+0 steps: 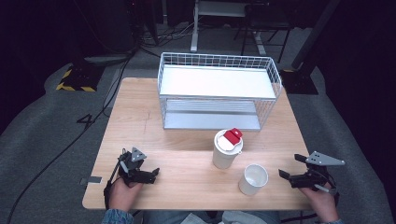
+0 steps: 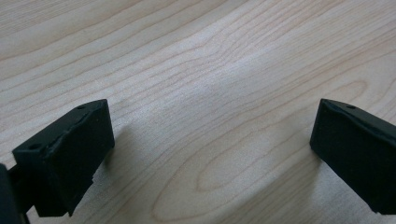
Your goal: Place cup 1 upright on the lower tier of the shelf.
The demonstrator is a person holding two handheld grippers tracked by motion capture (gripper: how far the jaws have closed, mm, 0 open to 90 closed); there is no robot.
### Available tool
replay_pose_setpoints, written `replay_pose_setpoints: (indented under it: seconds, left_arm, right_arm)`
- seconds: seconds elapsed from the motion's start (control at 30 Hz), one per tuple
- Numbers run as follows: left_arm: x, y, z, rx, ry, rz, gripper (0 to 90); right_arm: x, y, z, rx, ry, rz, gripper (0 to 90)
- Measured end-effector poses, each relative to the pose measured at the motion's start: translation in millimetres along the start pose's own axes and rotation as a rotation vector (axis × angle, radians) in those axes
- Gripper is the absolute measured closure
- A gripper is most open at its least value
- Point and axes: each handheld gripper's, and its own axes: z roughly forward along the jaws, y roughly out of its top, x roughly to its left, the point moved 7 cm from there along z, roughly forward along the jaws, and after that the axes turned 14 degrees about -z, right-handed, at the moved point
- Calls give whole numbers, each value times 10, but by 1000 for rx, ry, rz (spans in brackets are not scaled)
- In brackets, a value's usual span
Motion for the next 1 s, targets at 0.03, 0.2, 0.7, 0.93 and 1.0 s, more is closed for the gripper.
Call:
replay_pose_setpoints:
  seconds: [0.03, 0.2, 0.7, 0.93, 1.0]
  left_arm:
    - [0, 0, 0, 0, 0, 0, 2]
    - [0, 0, 0, 0, 0, 0, 2]
    - [1, 1, -1, 0, 2, 1, 2]
    - [-1, 1, 0, -2, 2, 1, 2]
    - [-1, 1, 0, -3, 3, 1, 2]
  right_arm:
    - [23, 27, -19, -6, 3, -6, 0]
    - [127, 145, -116, -20, 11, -35, 0]
    - [579, 510, -343, -56, 104, -82, 0]
    - [743, 582, -328, -57, 145, -112, 0]
    - [797, 591, -305, -59, 169, -113, 0]
